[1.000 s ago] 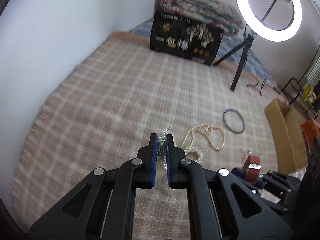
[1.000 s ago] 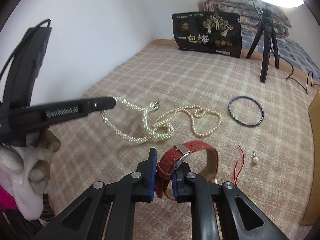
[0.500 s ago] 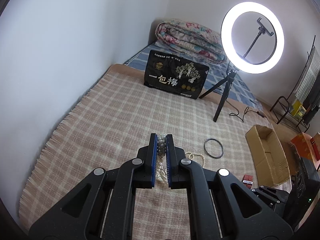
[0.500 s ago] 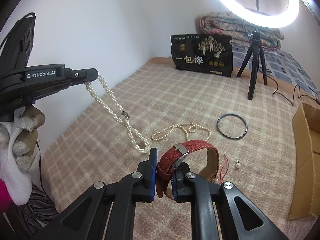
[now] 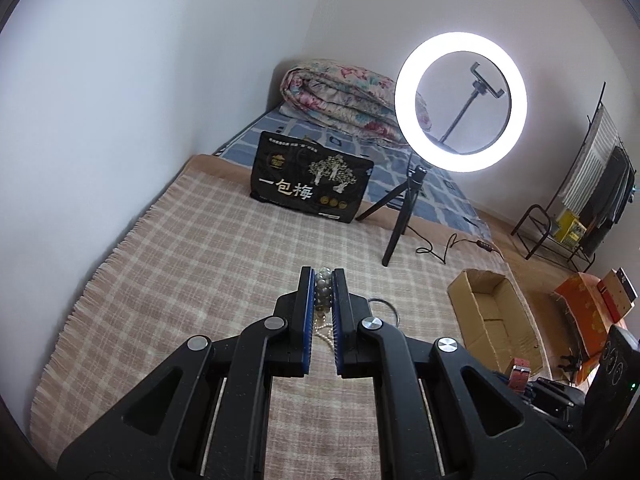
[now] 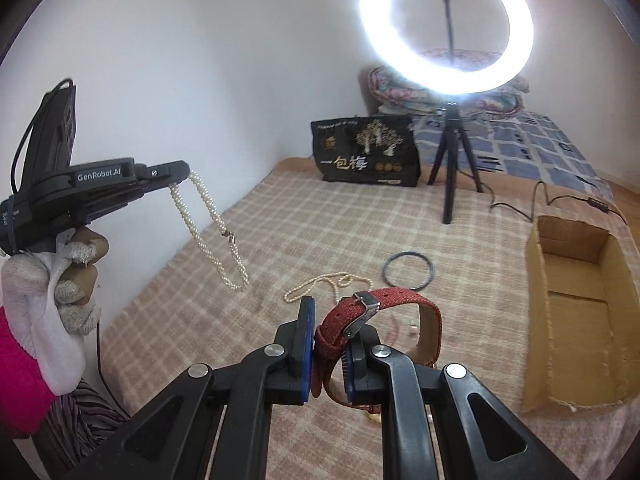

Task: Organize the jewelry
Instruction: 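Carry the pearl necklace in the left tool while the right tool carries the watch to the box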

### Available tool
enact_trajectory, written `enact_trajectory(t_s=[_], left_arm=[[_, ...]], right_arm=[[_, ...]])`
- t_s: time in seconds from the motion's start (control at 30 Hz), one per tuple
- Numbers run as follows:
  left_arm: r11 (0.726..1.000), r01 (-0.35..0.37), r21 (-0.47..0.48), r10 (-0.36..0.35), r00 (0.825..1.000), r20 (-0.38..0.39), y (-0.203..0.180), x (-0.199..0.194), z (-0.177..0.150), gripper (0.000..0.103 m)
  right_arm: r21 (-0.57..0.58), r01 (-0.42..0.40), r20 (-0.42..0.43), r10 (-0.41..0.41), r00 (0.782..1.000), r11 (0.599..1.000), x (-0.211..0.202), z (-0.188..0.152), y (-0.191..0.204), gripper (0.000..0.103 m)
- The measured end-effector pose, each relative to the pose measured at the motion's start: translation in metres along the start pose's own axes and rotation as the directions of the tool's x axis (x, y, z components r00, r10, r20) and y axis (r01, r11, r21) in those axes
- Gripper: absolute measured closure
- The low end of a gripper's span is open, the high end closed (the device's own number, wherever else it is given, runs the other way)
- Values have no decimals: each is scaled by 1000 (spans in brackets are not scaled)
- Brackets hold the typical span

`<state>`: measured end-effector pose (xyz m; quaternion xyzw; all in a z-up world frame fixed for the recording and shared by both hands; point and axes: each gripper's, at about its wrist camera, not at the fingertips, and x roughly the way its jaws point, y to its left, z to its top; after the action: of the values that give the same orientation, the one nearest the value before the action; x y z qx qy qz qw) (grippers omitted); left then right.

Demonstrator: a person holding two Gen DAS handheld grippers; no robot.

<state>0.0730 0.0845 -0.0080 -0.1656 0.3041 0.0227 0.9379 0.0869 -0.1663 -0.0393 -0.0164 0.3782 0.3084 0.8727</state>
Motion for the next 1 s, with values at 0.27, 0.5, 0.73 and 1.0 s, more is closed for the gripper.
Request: enact_trajectory(t_s=[0.27, 0.5, 0.73, 1.0], left_arm=[[997, 75, 36, -74, 997, -22, -47, 7, -2, 97], [986, 149, 76, -146, 989, -33, -97, 15, 2, 97], [972, 204, 115, -198, 978, -58, -145, 34, 4, 97], [954, 260, 150, -250, 965, -79, -199, 59, 12, 97]], right_arm=[[49, 74, 9, -74, 997, 996, -26, -10, -37, 93], [86, 134, 7, -135, 991, 987, -48, -21, -69, 93], [128, 181, 16, -185, 983, 975, -68, -23, -100, 93], [171, 236, 7, -240, 971, 957, -75, -25, -139, 93]])
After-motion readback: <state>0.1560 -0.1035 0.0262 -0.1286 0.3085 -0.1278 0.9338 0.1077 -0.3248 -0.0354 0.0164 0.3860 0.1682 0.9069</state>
